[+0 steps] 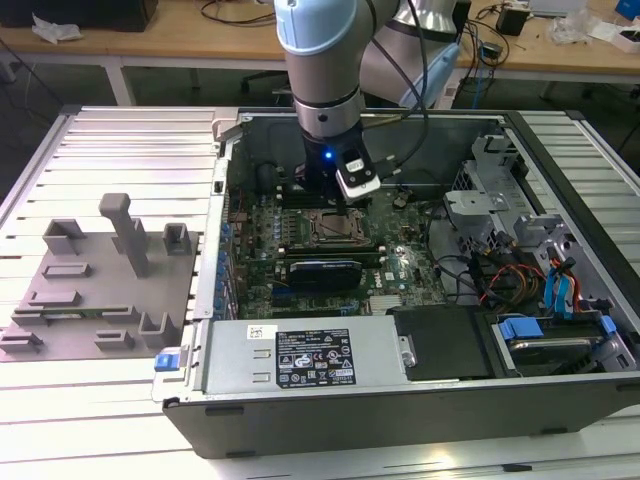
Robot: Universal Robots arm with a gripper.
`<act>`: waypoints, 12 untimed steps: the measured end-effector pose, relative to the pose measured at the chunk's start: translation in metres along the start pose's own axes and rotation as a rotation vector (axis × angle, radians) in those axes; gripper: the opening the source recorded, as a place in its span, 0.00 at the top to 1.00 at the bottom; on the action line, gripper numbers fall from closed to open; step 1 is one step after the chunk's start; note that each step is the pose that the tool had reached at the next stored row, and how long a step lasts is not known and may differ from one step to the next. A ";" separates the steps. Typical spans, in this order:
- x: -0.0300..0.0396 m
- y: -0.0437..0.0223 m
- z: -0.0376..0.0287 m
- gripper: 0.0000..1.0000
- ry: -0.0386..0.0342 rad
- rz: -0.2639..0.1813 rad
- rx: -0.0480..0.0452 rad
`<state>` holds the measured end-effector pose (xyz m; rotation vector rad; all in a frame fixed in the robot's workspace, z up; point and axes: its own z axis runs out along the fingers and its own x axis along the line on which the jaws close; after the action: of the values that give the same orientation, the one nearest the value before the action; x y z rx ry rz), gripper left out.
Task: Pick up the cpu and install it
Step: 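Install the first cpu locking lever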
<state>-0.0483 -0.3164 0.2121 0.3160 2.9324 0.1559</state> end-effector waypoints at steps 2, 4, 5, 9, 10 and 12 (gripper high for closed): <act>-0.0011 -0.0048 -0.0005 0.89 -0.0006 -0.001 0.0056; -0.0024 -0.0105 -0.0009 0.89 -0.0014 -0.003 0.0129; -0.0029 -0.0130 -0.0011 0.89 -0.0017 -0.003 0.0164; -0.0032 -0.0139 -0.0012 0.89 -0.0014 -0.004 0.0169; -0.0036 -0.0138 -0.0011 0.89 0.0197 -0.002 0.0217; -0.0057 -0.0134 -0.0005 0.89 0.0735 0.002 0.0339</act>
<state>-0.0456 -0.3307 0.2119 0.3251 3.0104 0.1207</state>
